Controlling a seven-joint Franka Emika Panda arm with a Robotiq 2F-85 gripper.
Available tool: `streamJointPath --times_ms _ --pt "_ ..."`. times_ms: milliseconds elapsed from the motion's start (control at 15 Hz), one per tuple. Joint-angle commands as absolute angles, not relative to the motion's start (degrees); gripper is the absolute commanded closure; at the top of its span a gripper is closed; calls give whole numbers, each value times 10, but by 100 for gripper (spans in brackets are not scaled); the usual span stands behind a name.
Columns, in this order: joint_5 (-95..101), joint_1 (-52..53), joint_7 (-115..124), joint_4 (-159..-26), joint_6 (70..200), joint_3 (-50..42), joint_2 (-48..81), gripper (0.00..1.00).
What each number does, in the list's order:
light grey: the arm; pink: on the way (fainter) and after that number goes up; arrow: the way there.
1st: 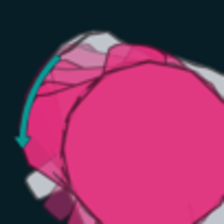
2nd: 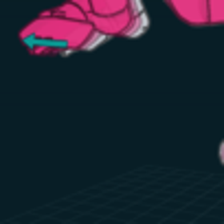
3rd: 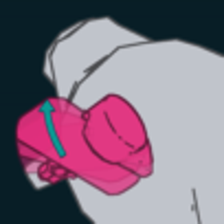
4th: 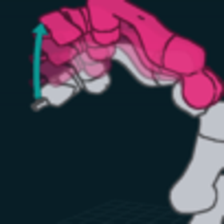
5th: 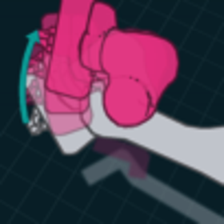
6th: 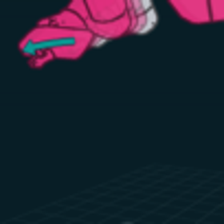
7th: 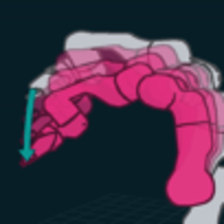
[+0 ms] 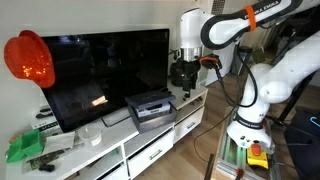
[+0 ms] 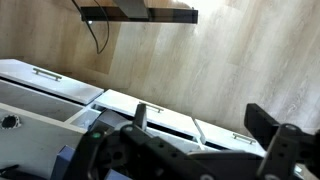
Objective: Remove the lid from the box and put it on the cabinet
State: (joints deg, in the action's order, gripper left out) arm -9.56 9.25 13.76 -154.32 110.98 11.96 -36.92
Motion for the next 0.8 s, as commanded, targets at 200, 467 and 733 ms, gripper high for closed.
streamJointPath --times_ms 200,467,733 --pt "32 67 150 -1558 1287 167 -317 0" --pt "198 -1 250 -1565 1433 238 -243 0" --pt "388 -139 402 -1545 1470 353 -194 0"
